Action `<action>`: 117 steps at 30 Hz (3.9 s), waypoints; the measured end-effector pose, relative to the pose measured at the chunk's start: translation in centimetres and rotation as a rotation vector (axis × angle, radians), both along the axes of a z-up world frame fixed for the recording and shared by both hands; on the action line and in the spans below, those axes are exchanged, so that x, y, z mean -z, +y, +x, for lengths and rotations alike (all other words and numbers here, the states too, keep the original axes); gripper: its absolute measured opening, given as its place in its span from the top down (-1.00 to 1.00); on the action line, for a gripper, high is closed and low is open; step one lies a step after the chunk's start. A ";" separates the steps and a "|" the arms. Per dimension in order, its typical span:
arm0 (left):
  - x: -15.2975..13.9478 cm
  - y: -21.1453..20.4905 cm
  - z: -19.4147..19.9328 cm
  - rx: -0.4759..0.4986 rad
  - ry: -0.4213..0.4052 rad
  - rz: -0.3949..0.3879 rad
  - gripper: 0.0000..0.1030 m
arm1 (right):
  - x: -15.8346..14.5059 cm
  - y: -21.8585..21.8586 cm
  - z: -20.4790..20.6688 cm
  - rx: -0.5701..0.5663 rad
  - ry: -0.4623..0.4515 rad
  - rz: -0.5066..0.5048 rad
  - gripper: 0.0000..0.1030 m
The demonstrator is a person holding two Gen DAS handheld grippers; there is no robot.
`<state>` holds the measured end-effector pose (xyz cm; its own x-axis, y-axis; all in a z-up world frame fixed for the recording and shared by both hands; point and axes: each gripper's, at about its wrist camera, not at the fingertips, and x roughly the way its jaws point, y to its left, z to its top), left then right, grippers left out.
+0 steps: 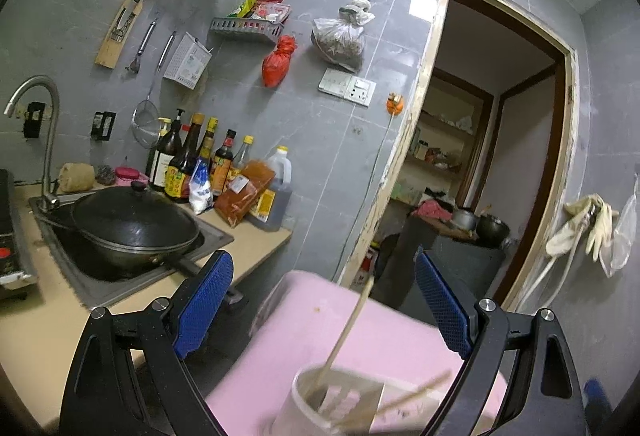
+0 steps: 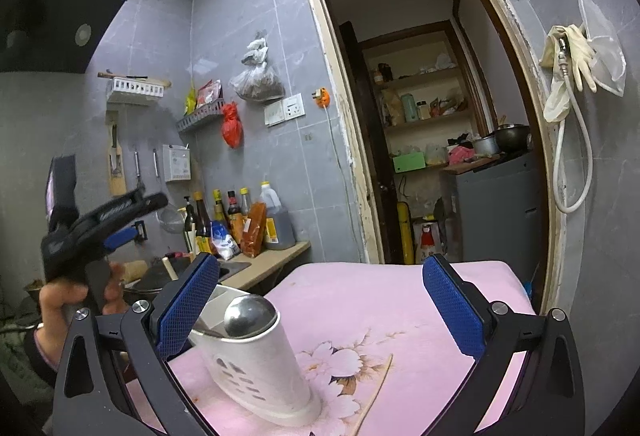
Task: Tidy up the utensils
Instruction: 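Withdraw both open tools from the caddy back over the table, then move the right tool to the gold spoon while the left tool approaches the last chopstick, then grasp the gold spoon handle with the right tool while the left tool grasps the chopstick, then lift the gold spoon with the right tool while the left tool lifts the chopstick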
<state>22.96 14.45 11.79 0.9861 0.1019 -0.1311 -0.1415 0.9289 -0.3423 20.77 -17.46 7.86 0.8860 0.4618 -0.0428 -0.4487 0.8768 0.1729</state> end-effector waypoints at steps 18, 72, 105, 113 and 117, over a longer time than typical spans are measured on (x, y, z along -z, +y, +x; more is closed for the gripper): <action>4.8 -8.0 -9.2 0.222 0.073 0.174 -0.76 | 0.4 -4.3 -4.9 0.104 -0.016 -0.096 -1.00; 15.8 -22.5 1.4 0.659 0.882 0.285 0.95 | 10.7 -4.8 -3.3 -0.155 0.670 -0.508 0.90; 12.1 -17.5 -7.2 0.765 0.822 0.383 0.25 | 11.2 -3.2 -2.2 -0.304 0.717 -0.478 0.49; 14.2 -20.0 -2.6 0.817 0.917 0.474 0.40 | 11.1 -2.5 -1.2 -0.330 0.735 -0.514 0.48; 14.6 -21.2 -1.8 0.831 0.963 0.532 0.50 | 11.1 -2.2 -0.7 -0.336 0.762 -0.510 0.42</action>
